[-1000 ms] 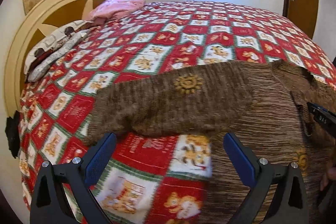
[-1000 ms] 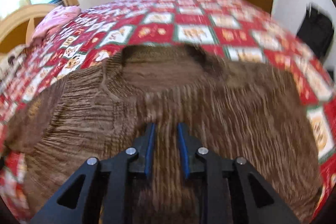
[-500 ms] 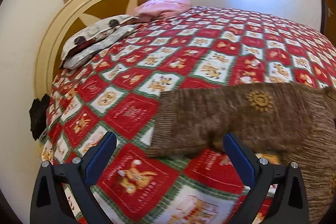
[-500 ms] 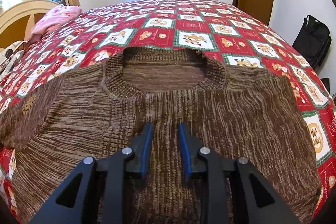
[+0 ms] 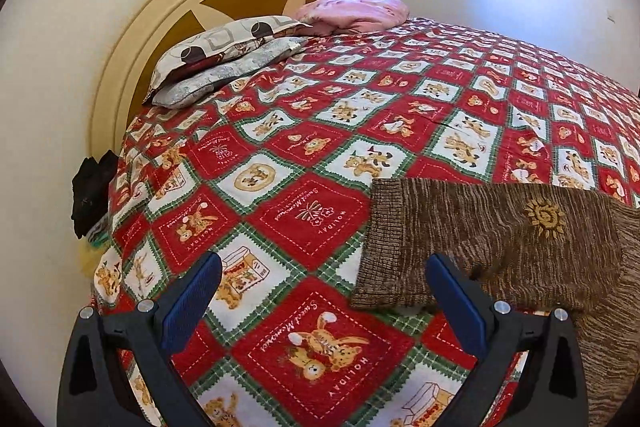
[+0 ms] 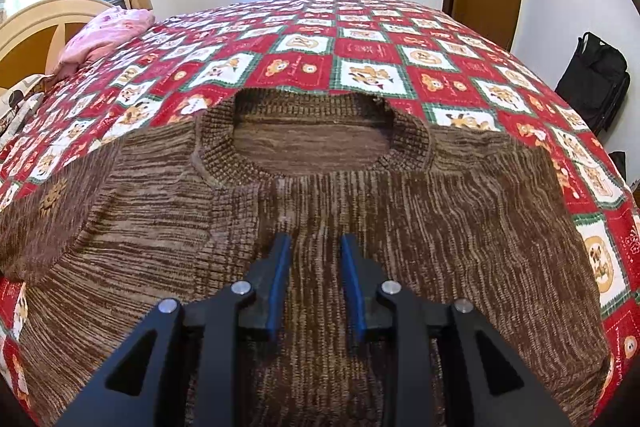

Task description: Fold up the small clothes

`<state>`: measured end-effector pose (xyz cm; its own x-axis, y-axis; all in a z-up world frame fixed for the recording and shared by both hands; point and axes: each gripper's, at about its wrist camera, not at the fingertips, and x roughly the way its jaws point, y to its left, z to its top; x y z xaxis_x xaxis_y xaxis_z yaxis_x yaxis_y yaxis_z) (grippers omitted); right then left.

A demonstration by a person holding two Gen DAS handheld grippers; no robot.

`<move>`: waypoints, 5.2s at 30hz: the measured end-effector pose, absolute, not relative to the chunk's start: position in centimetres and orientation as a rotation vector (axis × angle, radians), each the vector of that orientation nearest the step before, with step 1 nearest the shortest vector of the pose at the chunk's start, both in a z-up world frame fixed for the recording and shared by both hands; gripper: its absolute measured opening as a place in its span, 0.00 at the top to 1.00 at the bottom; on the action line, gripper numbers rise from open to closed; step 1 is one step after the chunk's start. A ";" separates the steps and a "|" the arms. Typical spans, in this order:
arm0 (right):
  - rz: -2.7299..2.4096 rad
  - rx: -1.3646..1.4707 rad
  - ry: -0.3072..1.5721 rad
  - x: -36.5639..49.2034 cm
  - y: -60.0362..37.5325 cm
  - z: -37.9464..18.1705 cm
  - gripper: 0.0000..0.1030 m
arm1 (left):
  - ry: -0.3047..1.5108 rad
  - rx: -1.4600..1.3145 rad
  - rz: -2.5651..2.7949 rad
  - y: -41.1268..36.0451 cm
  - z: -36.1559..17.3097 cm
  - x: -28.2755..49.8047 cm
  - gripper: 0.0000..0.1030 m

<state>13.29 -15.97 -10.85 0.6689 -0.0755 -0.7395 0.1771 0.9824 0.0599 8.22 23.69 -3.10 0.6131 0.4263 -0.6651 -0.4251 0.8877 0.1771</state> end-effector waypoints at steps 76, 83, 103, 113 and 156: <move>-0.216 0.066 0.746 12.1 -15.4 -10.0 0.27 | 0.756 -0.184 0.153 18.1 -3.8 16.1 0.94; -0.213 0.087 0.754 12.1 -15.7 -10.1 0.27 | 0.739 -0.099 0.088 13.5 -3.0 16.0 0.94; -0.225 0.280 0.722 11.1 -18.7 -10.2 0.27 | 0.879 0.191 -0.309 -4.7 -7.4 11.6 0.93; -0.177 0.324 0.745 11.1 -19.3 -9.7 0.27 | 0.894 0.087 -0.297 4.2 -4.3 7.9 0.73; 0.113 0.406 0.803 11.4 -21.6 -7.2 0.51 | 0.763 0.131 -0.148 7.6 -3.9 7.4 0.40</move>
